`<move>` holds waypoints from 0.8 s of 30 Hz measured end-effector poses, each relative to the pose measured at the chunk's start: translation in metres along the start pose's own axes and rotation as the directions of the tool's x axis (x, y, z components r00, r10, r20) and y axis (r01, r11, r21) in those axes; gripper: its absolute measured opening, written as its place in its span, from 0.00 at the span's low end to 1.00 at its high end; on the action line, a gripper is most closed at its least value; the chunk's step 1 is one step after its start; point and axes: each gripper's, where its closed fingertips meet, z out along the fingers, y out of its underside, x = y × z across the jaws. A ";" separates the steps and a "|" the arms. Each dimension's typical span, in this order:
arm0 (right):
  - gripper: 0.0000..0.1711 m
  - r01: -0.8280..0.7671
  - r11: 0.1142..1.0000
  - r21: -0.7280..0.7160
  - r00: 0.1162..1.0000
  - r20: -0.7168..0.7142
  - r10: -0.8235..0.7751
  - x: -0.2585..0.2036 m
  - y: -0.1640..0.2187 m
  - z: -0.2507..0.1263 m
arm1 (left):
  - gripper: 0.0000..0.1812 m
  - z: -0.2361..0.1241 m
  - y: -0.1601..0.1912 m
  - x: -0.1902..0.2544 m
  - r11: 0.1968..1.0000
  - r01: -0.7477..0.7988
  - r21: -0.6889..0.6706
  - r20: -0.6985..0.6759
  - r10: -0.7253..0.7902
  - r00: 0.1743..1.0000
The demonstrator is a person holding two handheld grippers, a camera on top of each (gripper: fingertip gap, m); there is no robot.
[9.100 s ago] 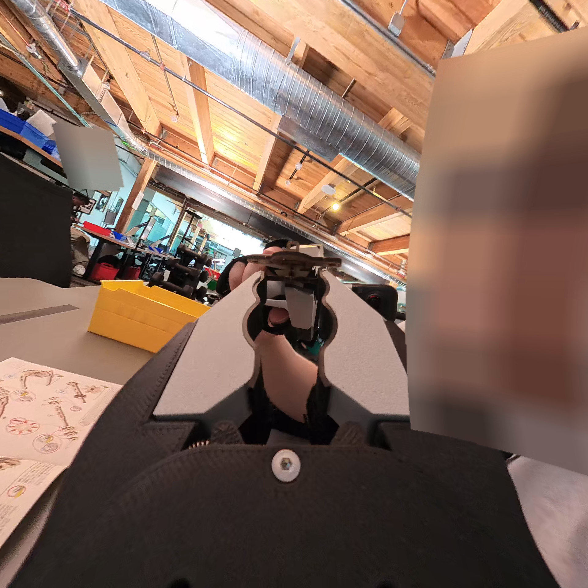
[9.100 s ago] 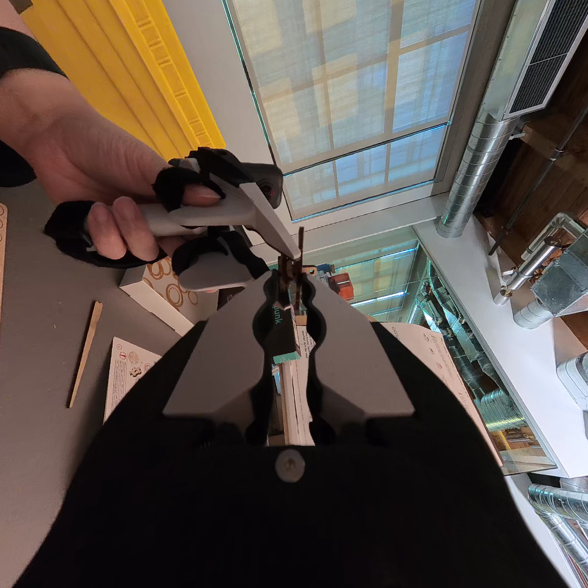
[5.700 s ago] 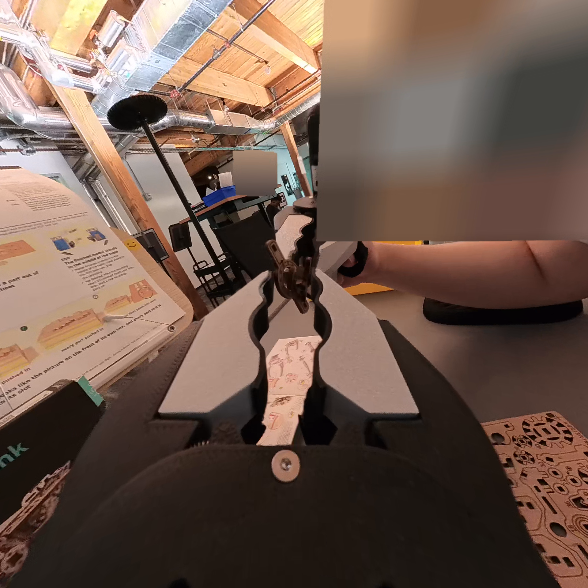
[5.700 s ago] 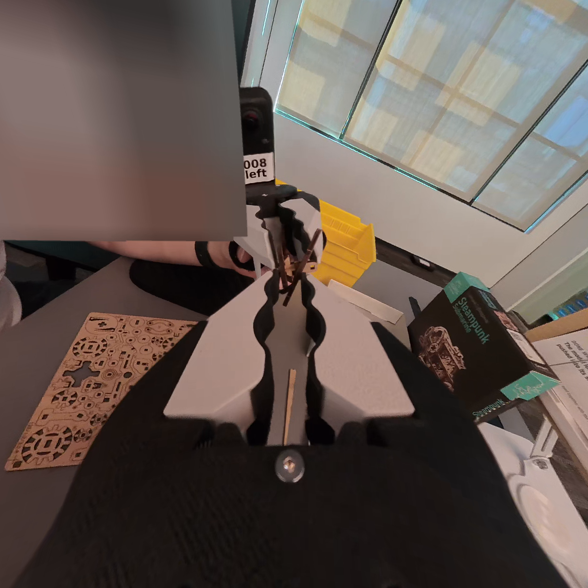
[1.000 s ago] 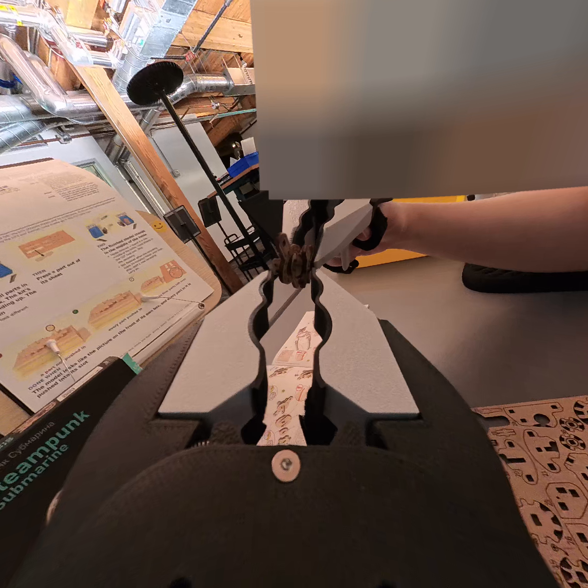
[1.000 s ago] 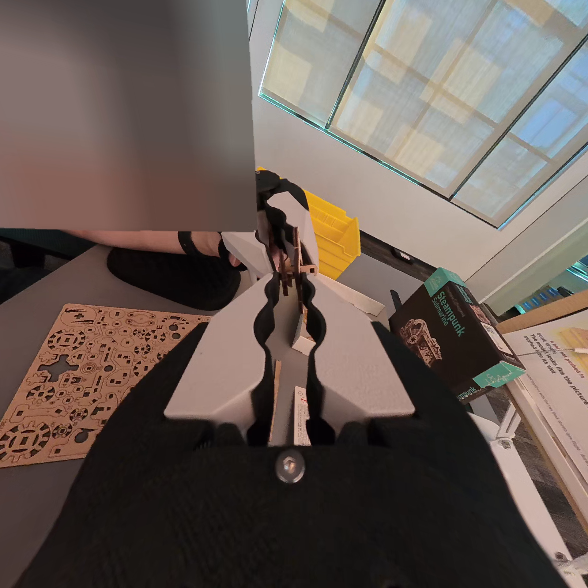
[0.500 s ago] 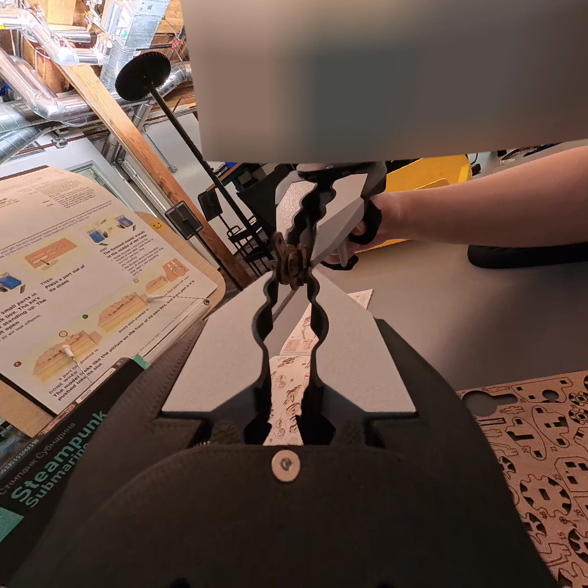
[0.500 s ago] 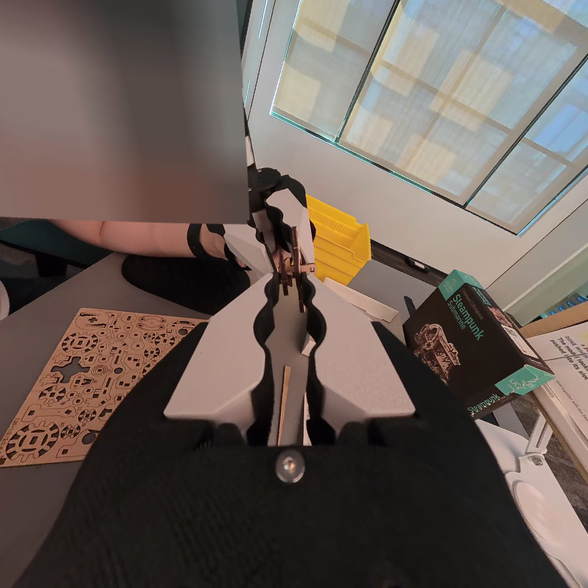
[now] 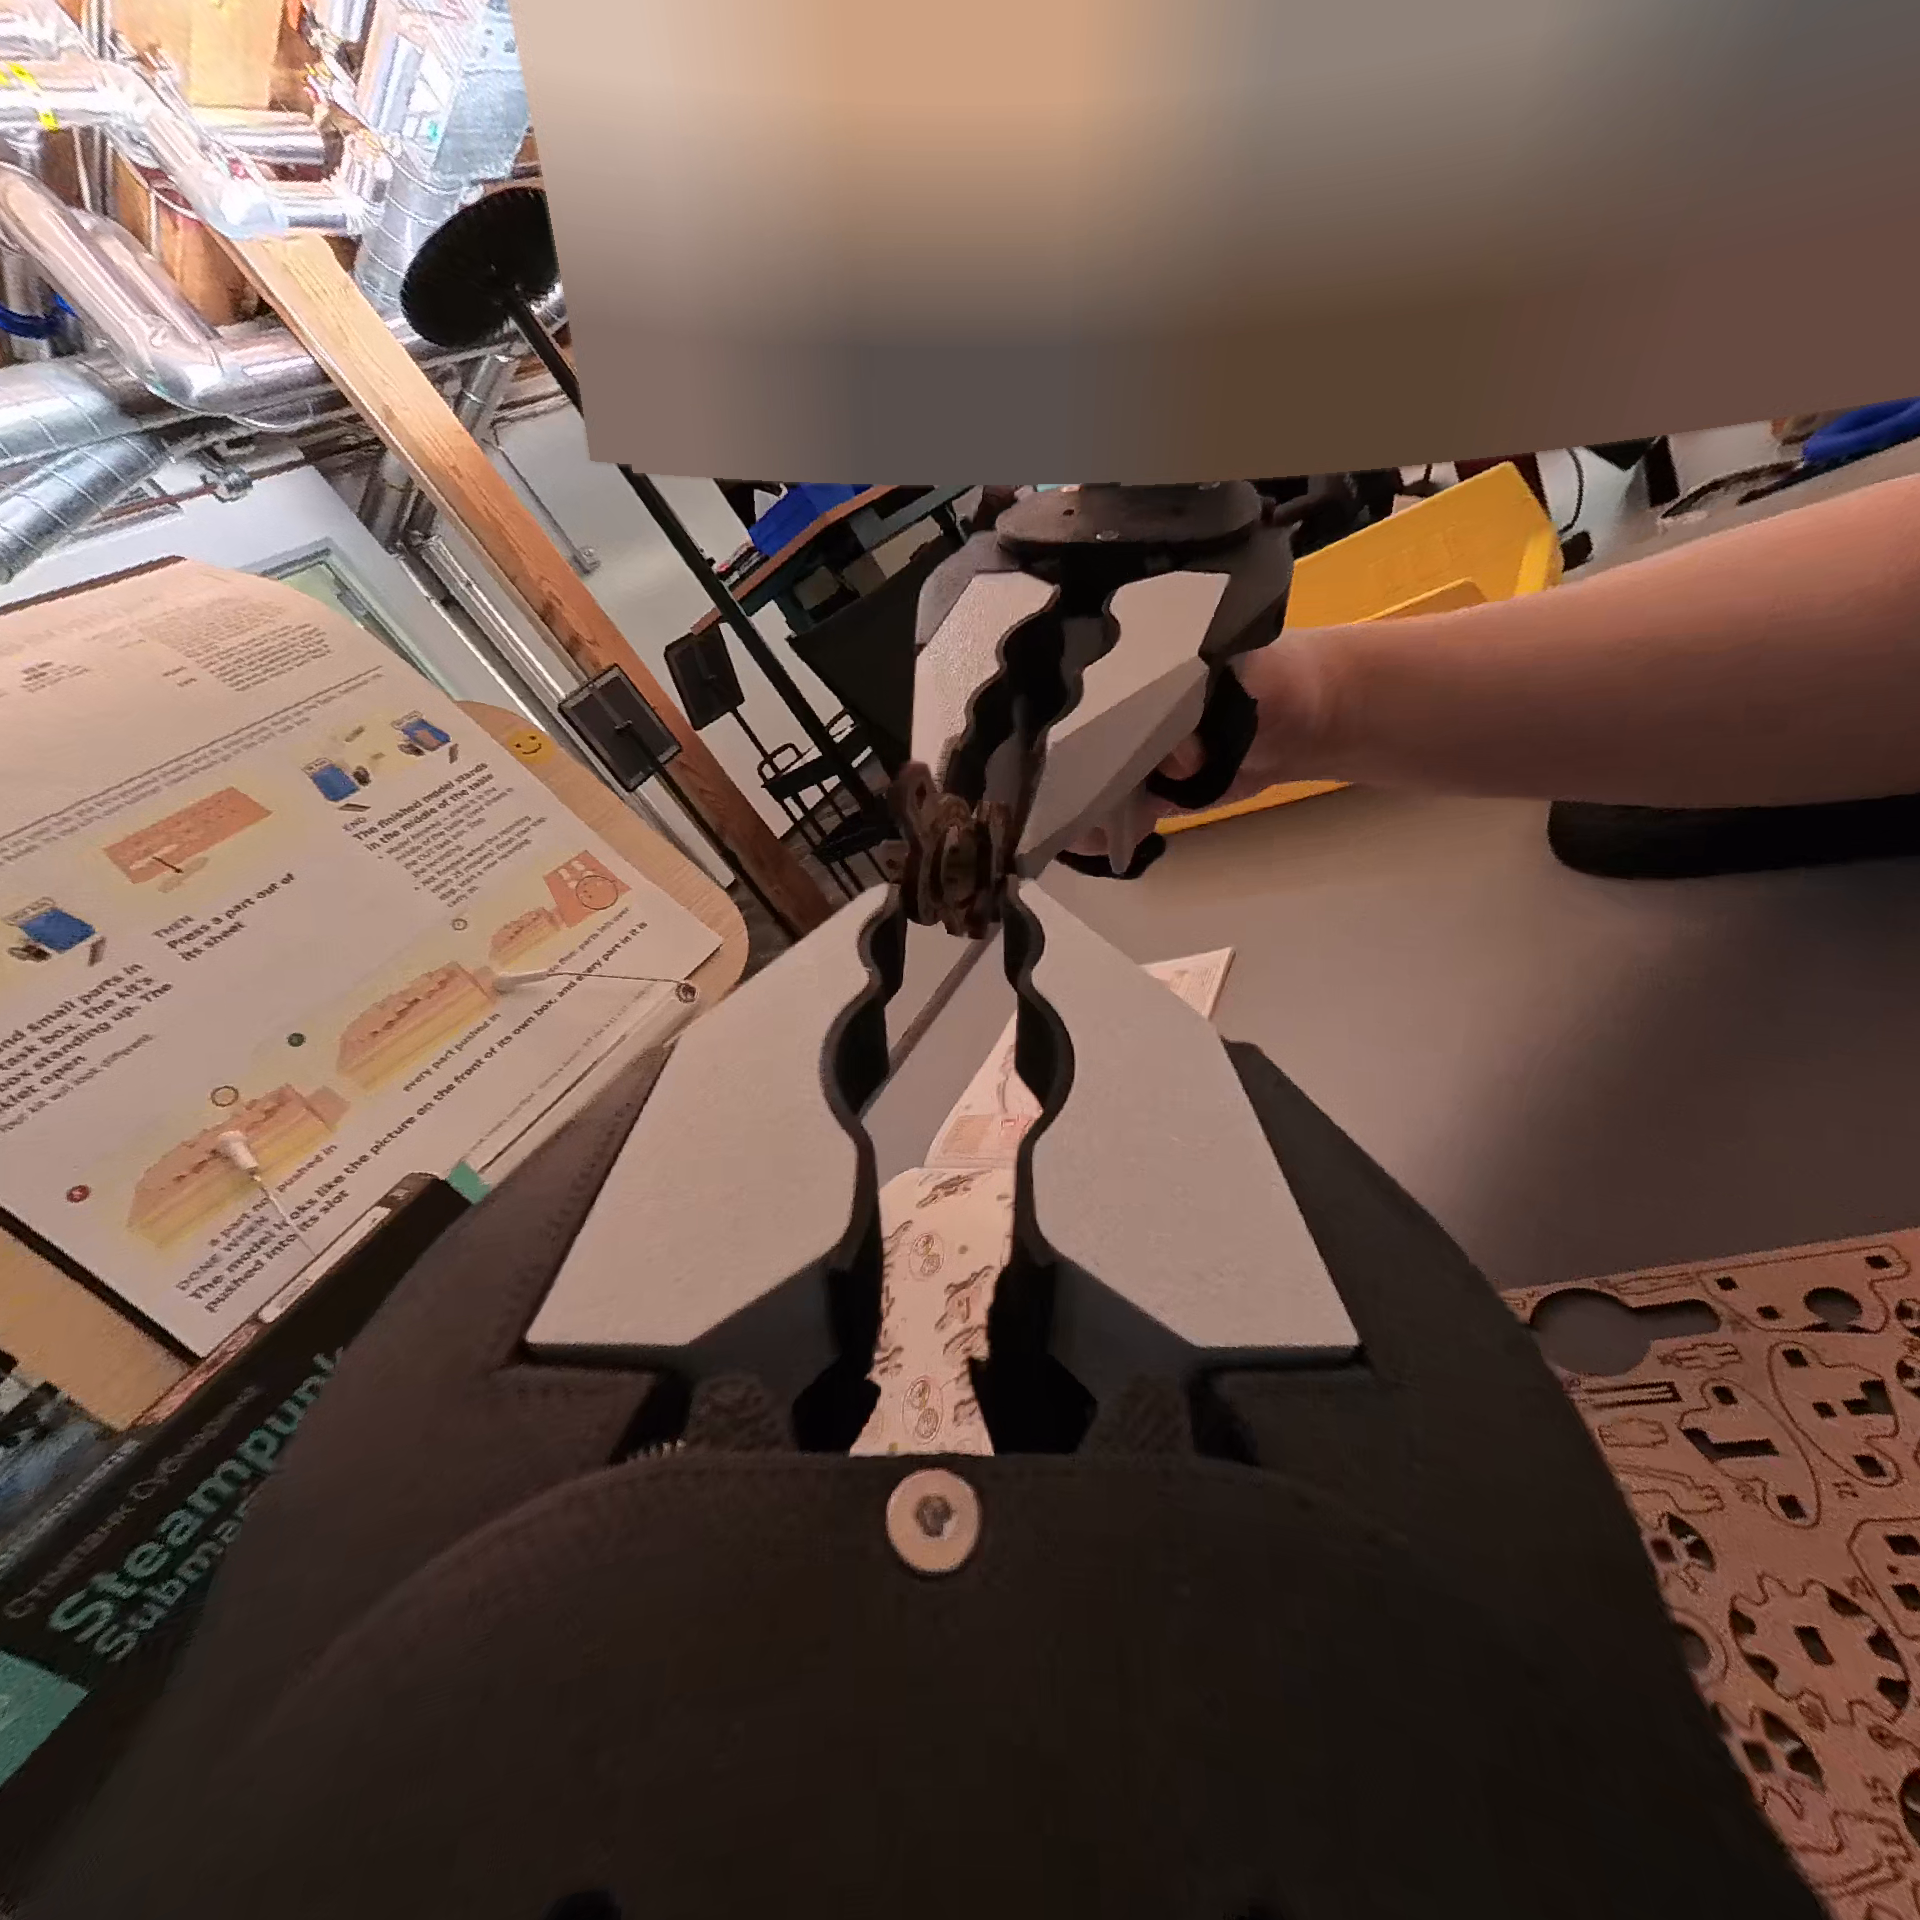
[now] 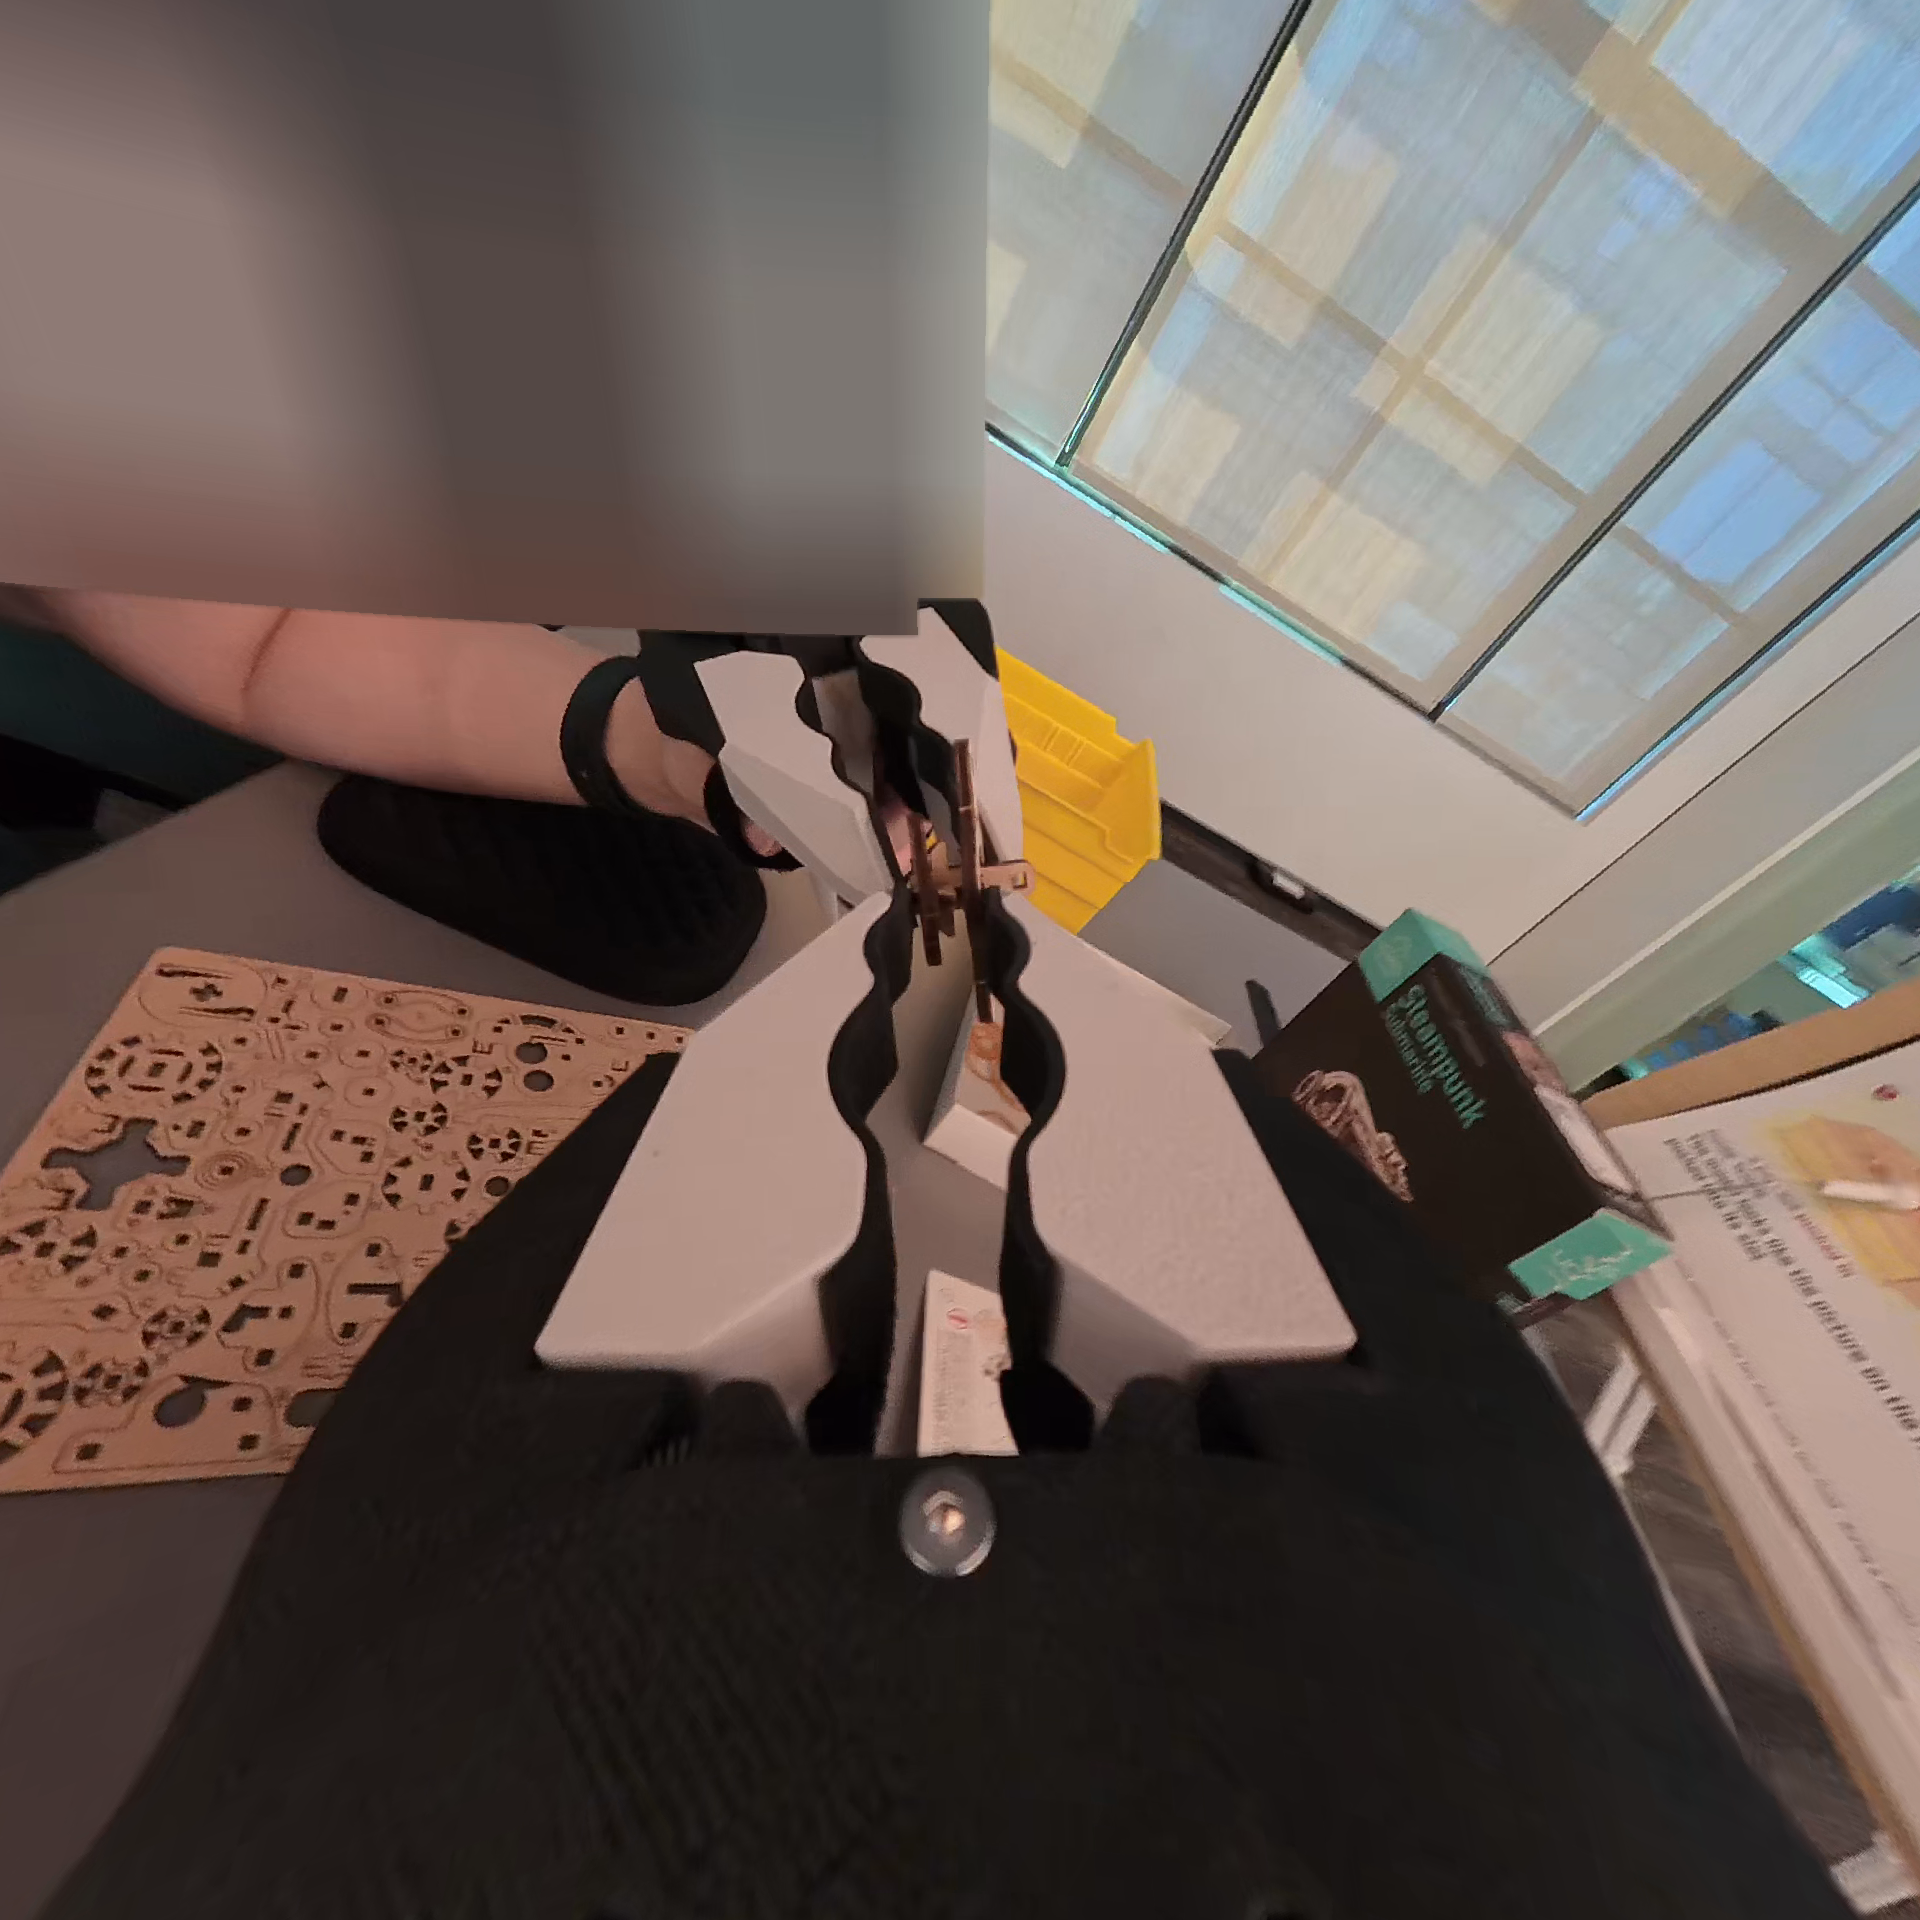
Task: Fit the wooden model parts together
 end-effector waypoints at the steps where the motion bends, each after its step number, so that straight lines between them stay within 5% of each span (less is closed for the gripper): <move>1: 0.07 0.015 1.000 0.008 1.000 0.000 -0.015 -0.001 -0.002 -0.001 | 0.09 0.000 -0.001 0.001 1.000 0.002 0.011 0.001 -0.002 1.000; 19: 0.07 -0.021 0.999 0.031 1.000 -0.009 0.021 0.003 0.002 0.001 | 0.07 0.000 0.002 0.000 0.999 -0.041 -0.013 0.009 0.041 0.999; 24: 0.07 -0.030 0.999 0.029 1.000 -0.001 0.030 0.003 0.001 -0.001 | 0.16 0.002 0.002 -0.007 1.000 0.028 -0.012 0.045 -0.028 0.999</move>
